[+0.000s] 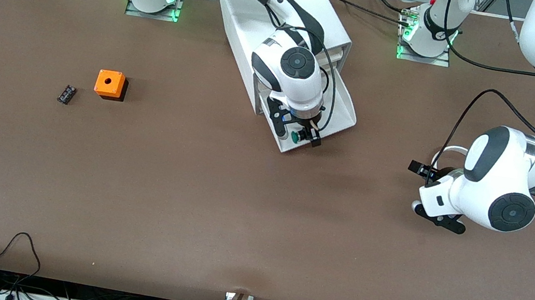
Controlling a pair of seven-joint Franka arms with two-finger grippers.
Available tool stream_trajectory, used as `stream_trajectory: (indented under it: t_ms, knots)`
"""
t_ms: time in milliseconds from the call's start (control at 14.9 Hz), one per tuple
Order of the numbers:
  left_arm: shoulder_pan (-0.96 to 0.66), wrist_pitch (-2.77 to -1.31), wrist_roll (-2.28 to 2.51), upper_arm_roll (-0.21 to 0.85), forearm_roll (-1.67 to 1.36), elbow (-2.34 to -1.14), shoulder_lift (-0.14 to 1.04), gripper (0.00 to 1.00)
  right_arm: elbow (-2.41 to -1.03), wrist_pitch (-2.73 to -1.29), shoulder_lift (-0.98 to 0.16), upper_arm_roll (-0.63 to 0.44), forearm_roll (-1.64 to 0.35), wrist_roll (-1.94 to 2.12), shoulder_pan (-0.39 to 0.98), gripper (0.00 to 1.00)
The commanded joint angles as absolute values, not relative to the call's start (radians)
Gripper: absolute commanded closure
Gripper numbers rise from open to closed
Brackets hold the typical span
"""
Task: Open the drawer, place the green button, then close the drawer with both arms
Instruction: 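Lower the green button into the drawer and open the right gripper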
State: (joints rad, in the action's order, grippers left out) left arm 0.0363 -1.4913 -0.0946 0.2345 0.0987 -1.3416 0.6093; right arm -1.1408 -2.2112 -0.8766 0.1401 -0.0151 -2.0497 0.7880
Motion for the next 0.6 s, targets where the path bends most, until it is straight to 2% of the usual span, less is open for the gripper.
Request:
stream_trajectory:
  t_ms: [0,201,535]
  knots:
    - [0.032,-1.479,-0.081,0.238,0.115,-1.313,0.621,0.0,-1.062,-2.119,-0.859,0.114,0.005,-2.06,0.787,0.0]
    - [0.028,-1.479,-0.043,0.238,0.114,-1.312,0.62,0.0,-1.052,-2.095,-0.824,0.074,0.034,-1.917,0.784,0.0]
    - [0.031,-1.489,0.145,0.242,0.034,-1.324,0.62,0.0,-1.054,-2.095,-0.776,0.074,0.017,-1.633,0.658,0.0]
